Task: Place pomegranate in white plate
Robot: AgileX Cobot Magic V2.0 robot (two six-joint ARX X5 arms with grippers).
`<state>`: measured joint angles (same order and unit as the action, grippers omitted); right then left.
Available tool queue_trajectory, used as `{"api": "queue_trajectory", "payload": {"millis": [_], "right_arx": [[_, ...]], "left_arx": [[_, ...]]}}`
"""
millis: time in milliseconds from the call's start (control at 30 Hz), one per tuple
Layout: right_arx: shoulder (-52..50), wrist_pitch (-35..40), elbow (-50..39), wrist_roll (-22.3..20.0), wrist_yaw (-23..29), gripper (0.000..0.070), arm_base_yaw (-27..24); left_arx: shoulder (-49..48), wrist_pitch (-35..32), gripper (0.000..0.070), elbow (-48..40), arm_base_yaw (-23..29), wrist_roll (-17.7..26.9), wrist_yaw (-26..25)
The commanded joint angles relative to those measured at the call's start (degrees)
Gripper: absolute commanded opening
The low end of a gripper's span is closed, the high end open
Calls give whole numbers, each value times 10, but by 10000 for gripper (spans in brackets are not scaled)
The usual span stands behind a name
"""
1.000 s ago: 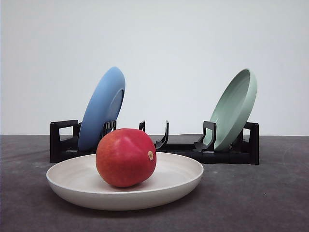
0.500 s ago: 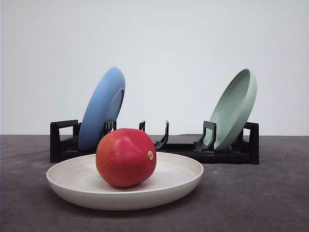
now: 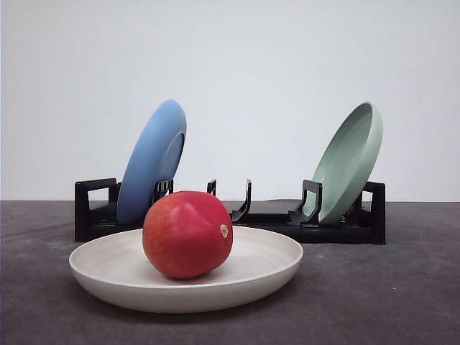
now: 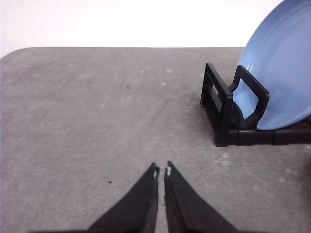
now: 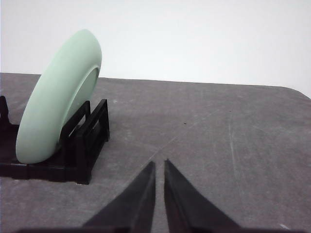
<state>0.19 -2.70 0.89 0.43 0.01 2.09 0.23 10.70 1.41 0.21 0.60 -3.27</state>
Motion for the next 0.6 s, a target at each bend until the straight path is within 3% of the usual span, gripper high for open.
{"api": "queue_trajectory", "payload": {"millis": [0,567], "right_arx": [[0,6,-2,6,0,28,0],[0,6,-2,6,0,28,0]], "left_arx": [[0,-1,0,-7,0,0,1],[0,-1,0,-7,0,0,1]]}}
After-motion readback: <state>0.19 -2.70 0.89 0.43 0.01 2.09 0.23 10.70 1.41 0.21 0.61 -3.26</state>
